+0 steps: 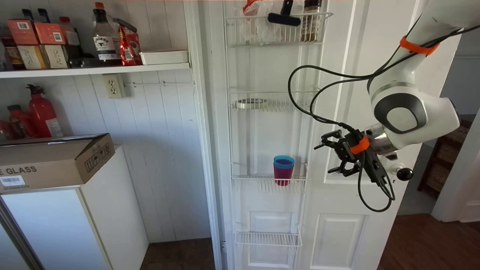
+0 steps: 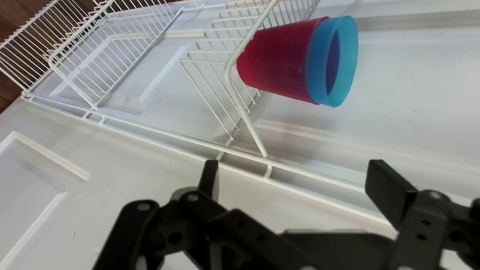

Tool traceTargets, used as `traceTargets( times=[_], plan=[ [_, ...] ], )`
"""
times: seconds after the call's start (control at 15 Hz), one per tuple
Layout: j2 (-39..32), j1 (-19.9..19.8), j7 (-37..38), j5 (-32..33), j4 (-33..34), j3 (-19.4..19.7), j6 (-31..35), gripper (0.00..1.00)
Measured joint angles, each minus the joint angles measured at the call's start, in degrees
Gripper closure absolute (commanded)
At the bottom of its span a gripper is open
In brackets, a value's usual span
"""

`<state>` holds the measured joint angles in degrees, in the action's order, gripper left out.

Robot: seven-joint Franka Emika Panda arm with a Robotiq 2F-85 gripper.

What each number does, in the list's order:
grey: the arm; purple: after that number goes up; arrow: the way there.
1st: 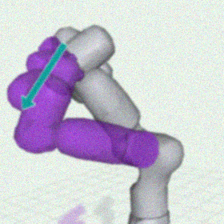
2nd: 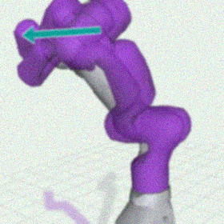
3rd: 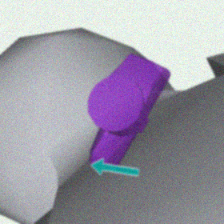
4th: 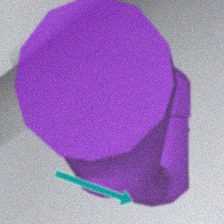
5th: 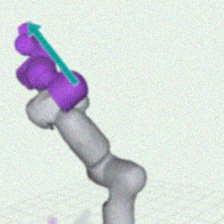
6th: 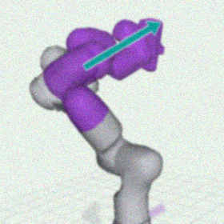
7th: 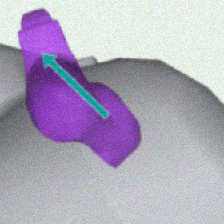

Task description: Unstack the cups

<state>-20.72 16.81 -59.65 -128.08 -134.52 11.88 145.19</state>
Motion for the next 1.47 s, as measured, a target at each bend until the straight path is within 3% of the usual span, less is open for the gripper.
traceTargets(
  times=[0.13, 0.67, 1.2, 1.33, 1.4, 1.47],
  plan=[
    [-0.07, -1.11, -0.02, 0.03, 0.04, -1.25, -0.46, 0.00],
    [-3.28, -7.02, 1.68, 0.95, 1.85, -5.70, -13.43, 0.00],
    [-8.40, -6.82, 4.71, 11.46, 7.32, -7.91, -14.08, 0.00],
    [-9.47, -6.81, 5.41, 14.18, 8.38, -7.97, -13.38, 0.06],
    [-9.87, -6.81, 5.66, 15.13, 8.94, -7.98, -12.80, 0.00],
    [-10.03, -6.81, 5.92, 15.88, 9.39, -7.98, -12.30, 0.02]
  ],
)
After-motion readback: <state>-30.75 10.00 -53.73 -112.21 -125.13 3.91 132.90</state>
